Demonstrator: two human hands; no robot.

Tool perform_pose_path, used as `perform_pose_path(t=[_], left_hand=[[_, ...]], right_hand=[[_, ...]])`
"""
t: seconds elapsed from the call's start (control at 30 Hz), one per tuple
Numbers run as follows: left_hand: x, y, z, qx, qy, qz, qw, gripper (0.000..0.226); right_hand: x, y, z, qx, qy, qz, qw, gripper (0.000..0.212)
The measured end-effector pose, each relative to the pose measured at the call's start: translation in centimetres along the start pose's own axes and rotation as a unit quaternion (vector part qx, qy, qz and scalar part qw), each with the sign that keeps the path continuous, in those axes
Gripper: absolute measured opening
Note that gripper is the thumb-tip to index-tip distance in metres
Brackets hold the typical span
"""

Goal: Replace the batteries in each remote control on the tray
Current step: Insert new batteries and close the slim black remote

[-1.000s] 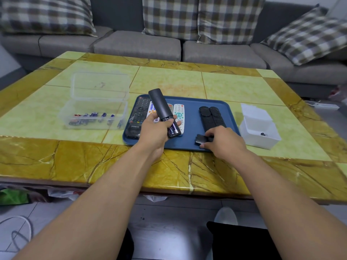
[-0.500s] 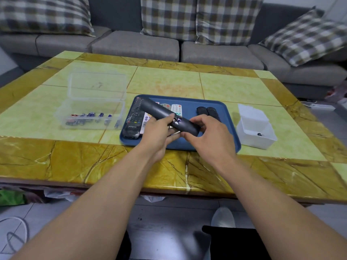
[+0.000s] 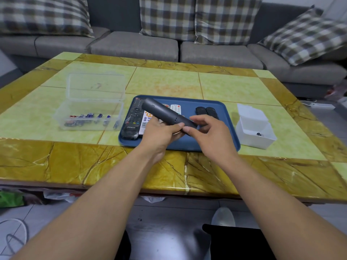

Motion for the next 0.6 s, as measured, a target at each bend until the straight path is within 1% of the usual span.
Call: perform_pose_path(t=[0.07, 0.17, 0.27, 0.37, 0.47, 0.6], left_hand=[[-0.2, 0.1, 0.0, -0.001, 0.0, 0.006, 1.0, 0.046], [-0.3, 0.1, 0.1, 0.002, 0.004, 0.01, 1.0, 0.042], [-0.2, -0.1, 0.3, 0.014, 0.016, 0.015, 1.0, 0.037], [-0.3, 0.0, 0.4, 0.019, 0.042, 0.03, 0.998, 0.036], [-0.4, 0.1, 0.5, 0.024, 0.07, 0.042, 0.996, 0.033], [-0.3, 0.0, 0.6, 0.043, 0.092, 0.041, 0.994, 0.026]], right_hand=[[-1.3, 0.1, -0.2, 0.001, 0.112, 0.075, 0.991, 0.021], [-2.5, -0.5, 0.6, 0.047, 0.234, 0.181, 0.954, 0.019], [-2.7, -0.9, 1.1, 0.087, 0.299, 0.222, 0.924, 0.024], [-2.6, -1.0, 1.1, 0.094, 0.32, 0.229, 0.915, 0.025], [-2.8, -0.9, 0.8, 0.085, 0.301, 0.229, 0.922, 0.023], [-3.0, -1.1, 0.6, 0.085, 0.266, 0.235, 0.931, 0.024]])
Point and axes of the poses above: each hand's wrist, its own y-axis towards the middle knuckle, its own z-axis out of the palm, x = y × z, the point moved 8 cm from there along y, towards the middle knuckle, and after that the axes turned 4 degrees about -x, right-handed, at the moved point
